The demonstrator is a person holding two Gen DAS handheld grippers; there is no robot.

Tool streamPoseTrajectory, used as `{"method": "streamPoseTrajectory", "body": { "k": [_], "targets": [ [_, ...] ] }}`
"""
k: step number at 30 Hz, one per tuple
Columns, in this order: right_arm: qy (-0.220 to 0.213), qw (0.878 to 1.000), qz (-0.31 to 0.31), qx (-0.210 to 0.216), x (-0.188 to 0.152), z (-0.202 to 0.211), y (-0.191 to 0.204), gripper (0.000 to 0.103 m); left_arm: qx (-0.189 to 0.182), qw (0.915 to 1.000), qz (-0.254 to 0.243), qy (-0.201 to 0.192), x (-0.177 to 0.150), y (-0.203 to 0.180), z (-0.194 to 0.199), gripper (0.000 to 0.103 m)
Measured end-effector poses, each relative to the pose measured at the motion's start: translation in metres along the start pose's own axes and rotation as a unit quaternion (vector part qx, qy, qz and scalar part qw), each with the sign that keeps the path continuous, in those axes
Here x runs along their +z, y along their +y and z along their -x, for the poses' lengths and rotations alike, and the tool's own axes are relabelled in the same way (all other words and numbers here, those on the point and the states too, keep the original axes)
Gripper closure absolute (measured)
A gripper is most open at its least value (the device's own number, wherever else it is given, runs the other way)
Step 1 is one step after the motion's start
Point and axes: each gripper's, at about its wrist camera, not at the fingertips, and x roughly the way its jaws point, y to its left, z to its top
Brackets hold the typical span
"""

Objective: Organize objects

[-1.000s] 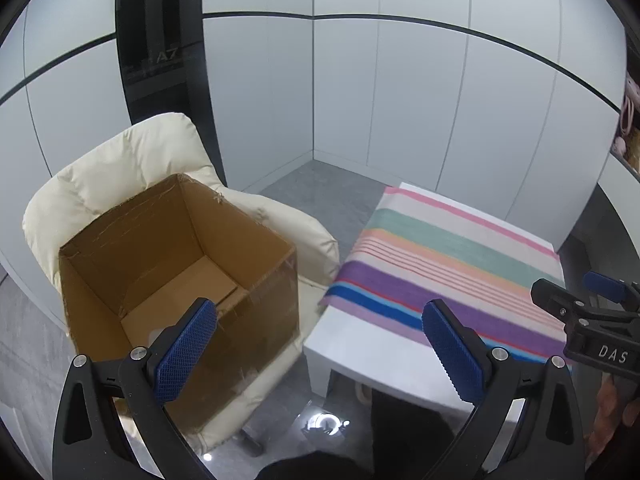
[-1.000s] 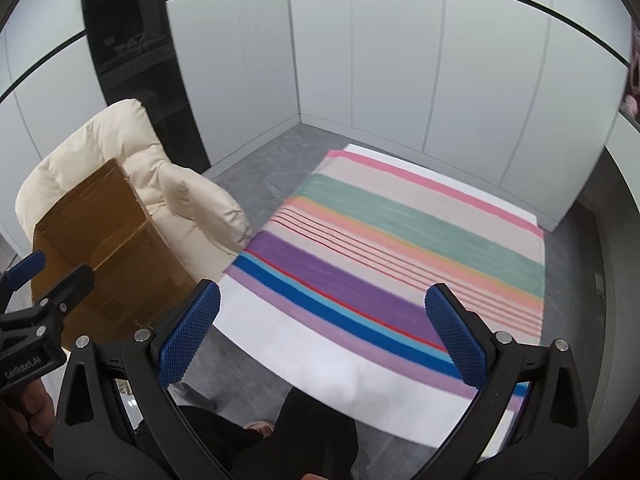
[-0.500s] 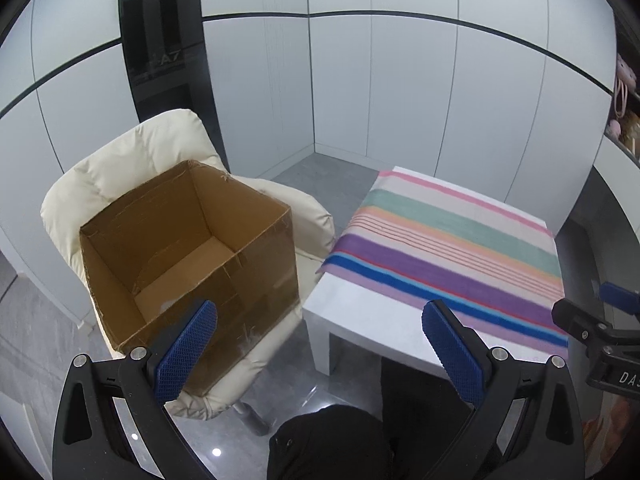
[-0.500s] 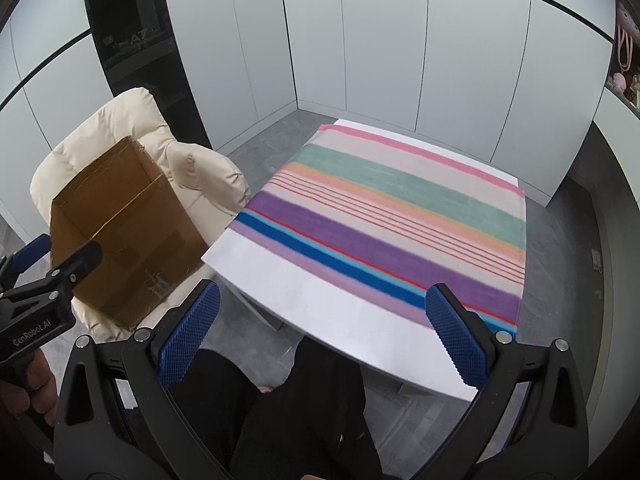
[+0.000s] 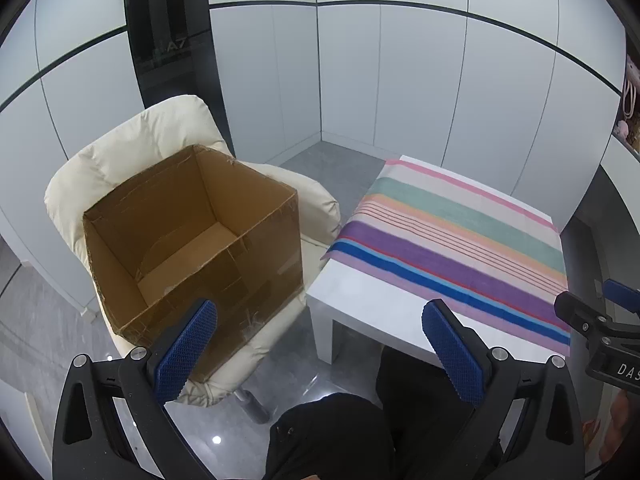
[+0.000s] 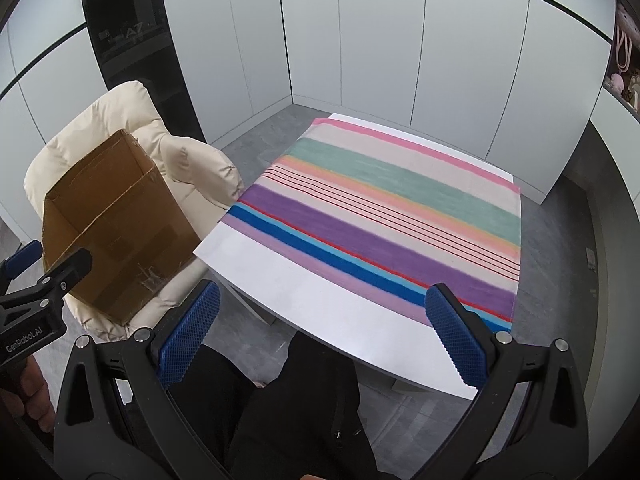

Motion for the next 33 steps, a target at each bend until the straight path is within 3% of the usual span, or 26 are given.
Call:
{"method": "streamPoseTrajectory", "body": {
  "k": [16,33],
  "targets": [
    [-0.002,1.000,0.012,-0.008,0.0024,-0.0019,0.0032,0.000,0.006,0.9998,-0.013,-0.012,0.0001,-0.0079,0.0023,0.000],
    [-0.002,1.000,0.015,-0.010,0.0042,-0.0055,0.0021,0.000,0.001,0.9999,-0.014,0.005,-0.0010,-0.0095,-0.0057,0.000]
  ]
}}
